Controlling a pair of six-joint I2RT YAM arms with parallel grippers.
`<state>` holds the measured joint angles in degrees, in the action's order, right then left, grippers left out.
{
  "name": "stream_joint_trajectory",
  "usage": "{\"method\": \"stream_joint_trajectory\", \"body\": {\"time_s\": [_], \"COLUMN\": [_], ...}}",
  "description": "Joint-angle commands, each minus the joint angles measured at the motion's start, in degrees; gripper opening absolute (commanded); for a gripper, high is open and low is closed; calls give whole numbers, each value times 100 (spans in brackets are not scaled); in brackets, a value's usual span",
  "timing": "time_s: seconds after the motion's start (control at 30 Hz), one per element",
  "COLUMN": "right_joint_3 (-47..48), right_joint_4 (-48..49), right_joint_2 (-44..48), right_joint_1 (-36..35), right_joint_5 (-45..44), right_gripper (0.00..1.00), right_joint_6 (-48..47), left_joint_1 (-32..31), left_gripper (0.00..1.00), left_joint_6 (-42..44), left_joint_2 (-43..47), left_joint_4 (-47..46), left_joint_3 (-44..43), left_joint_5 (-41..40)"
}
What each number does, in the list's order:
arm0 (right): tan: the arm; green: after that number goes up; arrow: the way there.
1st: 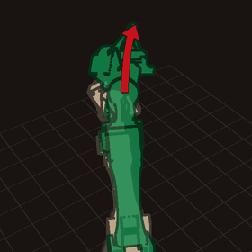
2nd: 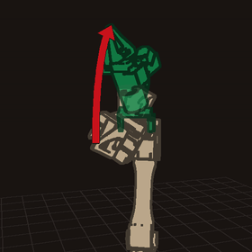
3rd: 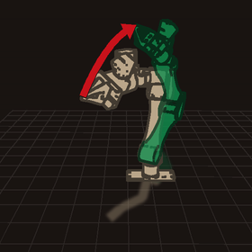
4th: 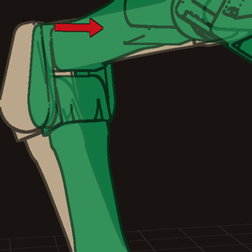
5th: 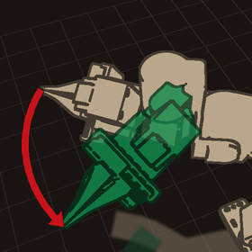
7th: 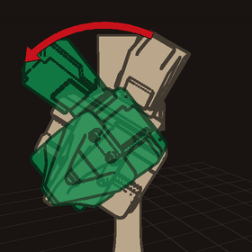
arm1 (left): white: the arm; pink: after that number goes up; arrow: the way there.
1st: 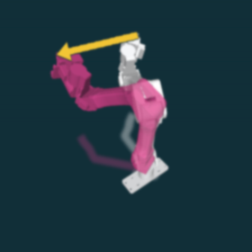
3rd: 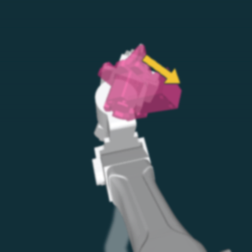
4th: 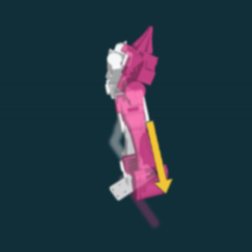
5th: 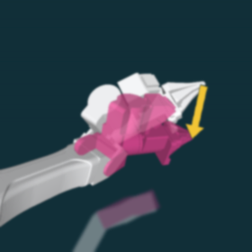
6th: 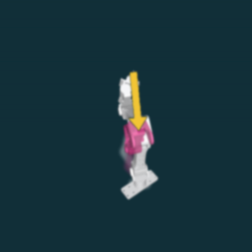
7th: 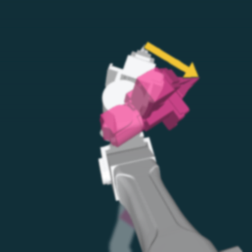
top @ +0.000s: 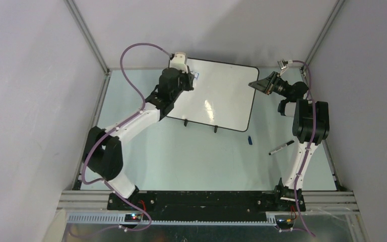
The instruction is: Write a sentence on the whiteboard
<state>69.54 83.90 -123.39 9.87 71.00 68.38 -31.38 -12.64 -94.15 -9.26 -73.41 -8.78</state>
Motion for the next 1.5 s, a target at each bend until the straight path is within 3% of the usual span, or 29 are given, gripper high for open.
{"method": "stream_joint_trajectory", "body": {"time_s": [0.0,0.27,0.67,0.9,1.47], "right_joint_3": [37,40,37,41,35], "right_joint_4": [235,241,239,246,240], "right_joint_2": [383,386,403,413,419], "right_joint_1": [68,68,16,23,52], "right_joint_5": [10,-7,-16,-14,-40], "right_gripper": [0,0,0,0,0], "right_joint_6": [122,117,115,132,180], "left_joint_1": [-14,-17,-13,-11,-16], "left_gripper": [0,0,0,0,0], "left_joint_6": [-110,27,64,177,-187], "left_joint_2": [304,135,1130,1501,1294], "left_joint_4": [-671,-553,-1315,-1607,-1574], "left_joint_3": [-193,-716,1069,1503,1468], "left_joint_5": [-63,-258,-53,-416,-574]}}
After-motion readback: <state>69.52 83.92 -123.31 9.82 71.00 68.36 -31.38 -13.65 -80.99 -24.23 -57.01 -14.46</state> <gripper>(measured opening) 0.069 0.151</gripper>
